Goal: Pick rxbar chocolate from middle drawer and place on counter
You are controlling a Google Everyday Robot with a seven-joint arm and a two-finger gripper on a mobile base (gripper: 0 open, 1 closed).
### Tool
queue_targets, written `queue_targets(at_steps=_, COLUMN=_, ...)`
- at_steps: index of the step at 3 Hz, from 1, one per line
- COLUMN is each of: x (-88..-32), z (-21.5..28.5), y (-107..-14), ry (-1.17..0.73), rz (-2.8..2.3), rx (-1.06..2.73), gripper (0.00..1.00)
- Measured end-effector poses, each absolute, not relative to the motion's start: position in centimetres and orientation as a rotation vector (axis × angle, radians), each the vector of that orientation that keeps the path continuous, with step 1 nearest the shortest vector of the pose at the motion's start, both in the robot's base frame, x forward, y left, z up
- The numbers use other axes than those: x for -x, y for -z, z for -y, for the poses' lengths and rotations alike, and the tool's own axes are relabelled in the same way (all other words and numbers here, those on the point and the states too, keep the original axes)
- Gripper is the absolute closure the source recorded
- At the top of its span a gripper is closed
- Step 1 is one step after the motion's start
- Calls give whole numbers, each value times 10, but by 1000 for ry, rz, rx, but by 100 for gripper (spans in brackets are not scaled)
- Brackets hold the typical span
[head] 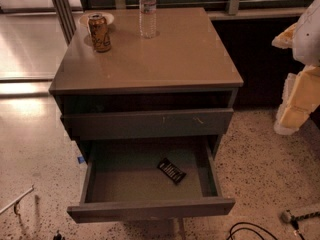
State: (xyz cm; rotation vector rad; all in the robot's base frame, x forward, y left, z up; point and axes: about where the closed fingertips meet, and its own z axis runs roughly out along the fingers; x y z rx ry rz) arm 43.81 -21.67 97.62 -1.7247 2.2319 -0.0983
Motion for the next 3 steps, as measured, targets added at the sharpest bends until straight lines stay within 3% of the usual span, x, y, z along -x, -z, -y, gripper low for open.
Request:
queue_targets(at_steps=1, x=-438, z=217, y=-976, ry=98, rz=-2232, rx=1724, gripper=0)
queue_targets(at_steps=3, x=-435, z=200, y=-938, ry=-2, rz=-2273, rx=1588, gripper=42)
